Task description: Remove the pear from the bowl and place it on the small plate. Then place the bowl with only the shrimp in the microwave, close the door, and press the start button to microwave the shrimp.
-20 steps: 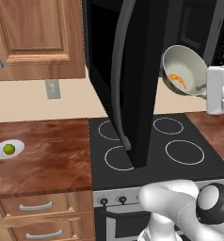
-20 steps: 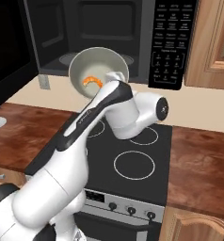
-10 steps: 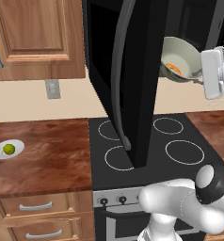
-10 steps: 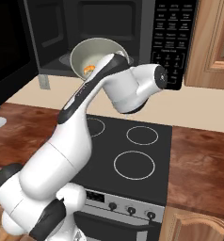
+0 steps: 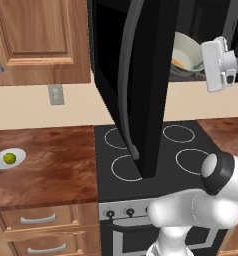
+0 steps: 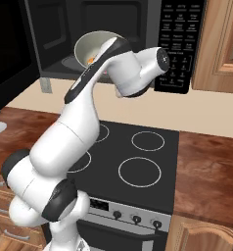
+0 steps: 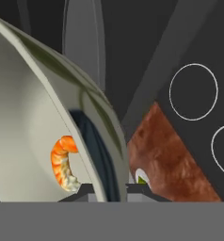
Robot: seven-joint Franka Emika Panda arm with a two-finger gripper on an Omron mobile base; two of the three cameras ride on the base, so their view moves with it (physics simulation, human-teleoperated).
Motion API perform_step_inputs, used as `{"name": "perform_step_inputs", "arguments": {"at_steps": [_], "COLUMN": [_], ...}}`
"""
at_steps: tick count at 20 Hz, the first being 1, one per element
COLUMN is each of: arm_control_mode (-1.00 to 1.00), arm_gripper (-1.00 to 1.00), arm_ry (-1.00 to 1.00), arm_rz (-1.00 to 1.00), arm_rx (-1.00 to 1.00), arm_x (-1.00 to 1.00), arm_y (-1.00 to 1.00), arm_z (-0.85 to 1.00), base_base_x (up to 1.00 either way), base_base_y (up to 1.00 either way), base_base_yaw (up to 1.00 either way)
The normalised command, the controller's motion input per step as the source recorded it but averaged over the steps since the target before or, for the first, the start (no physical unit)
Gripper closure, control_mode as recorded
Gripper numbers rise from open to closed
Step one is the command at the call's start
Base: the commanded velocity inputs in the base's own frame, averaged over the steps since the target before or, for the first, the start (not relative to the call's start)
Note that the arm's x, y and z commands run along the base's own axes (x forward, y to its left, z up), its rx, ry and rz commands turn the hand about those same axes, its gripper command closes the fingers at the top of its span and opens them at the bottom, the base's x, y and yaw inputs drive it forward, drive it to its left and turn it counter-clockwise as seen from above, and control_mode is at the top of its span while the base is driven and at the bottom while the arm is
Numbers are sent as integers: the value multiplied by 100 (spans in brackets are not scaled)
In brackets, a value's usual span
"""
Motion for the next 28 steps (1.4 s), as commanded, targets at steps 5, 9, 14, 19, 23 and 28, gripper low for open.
{"name": "perform_step_inputs", "arguments": {"at_steps": [5, 9, 14, 19, 23, 28], "arm_control_mode": [-100, -100, -100, -100, -100, -100], "arm_gripper": [100, 100, 100, 100, 100, -100], "arm_ry": [10, 13, 16, 10, 5, -4], "arm_rz": [0, 0, 0, 0, 0, 0], "arm_rx": [-3, -4, -4, -5, 0, 0], "arm_x": [49, 43, 43, 32, 15, -11], "arm_y": [20, 23, 13, 0, 6, 0], "arm_z": [30, 13, -9, -30, -5, 17], "base_base_x": [0, 0, 0, 0, 0, 0], "base_base_y": [0, 0, 0, 0, 0, 0], "base_base_yaw": [0, 0, 0, 0, 0, 0]}}
